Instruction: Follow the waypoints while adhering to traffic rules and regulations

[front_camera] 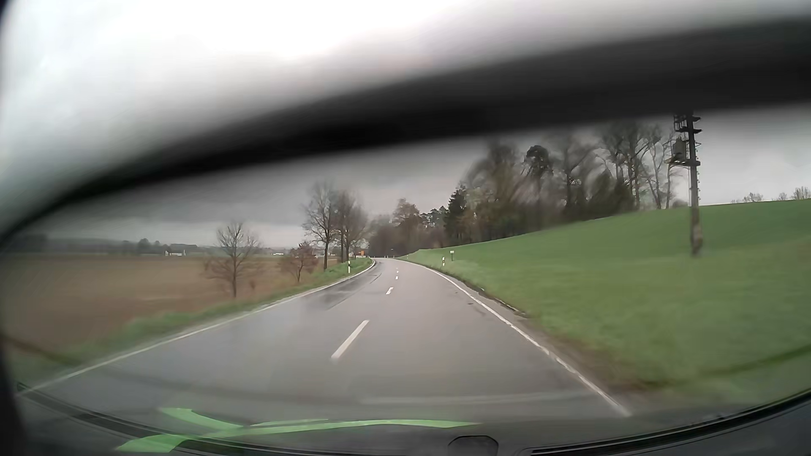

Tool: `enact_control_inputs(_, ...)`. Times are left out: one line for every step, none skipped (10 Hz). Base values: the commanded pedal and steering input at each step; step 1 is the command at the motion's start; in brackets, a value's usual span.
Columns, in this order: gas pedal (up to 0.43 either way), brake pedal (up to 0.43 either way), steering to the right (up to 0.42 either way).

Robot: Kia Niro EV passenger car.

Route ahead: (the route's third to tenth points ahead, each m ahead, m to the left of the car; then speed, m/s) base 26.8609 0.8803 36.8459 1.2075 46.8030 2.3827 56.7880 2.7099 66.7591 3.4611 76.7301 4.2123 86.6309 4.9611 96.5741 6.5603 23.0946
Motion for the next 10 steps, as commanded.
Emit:
enact_control_inputs(0.157, 0.000, -0.012)
enact_control_inputs(0.157, 0.000, -0.012)
enact_control_inputs(0.150, 0.000, -0.012)
enact_control_inputs(0.150, 0.000, -0.012)
enact_control_inputs(0.150, 0.000, -0.012)
enact_control_inputs(0.150, 0.000, -0.012)
enact_control_inputs(0.150, 0.000, -0.012)
enact_control_inputs(0.150, 0.000, -0.012)
enact_control_inputs(0.138, 0.000, -0.011)
enact_control_inputs(0.138, 0.000, -0.011)
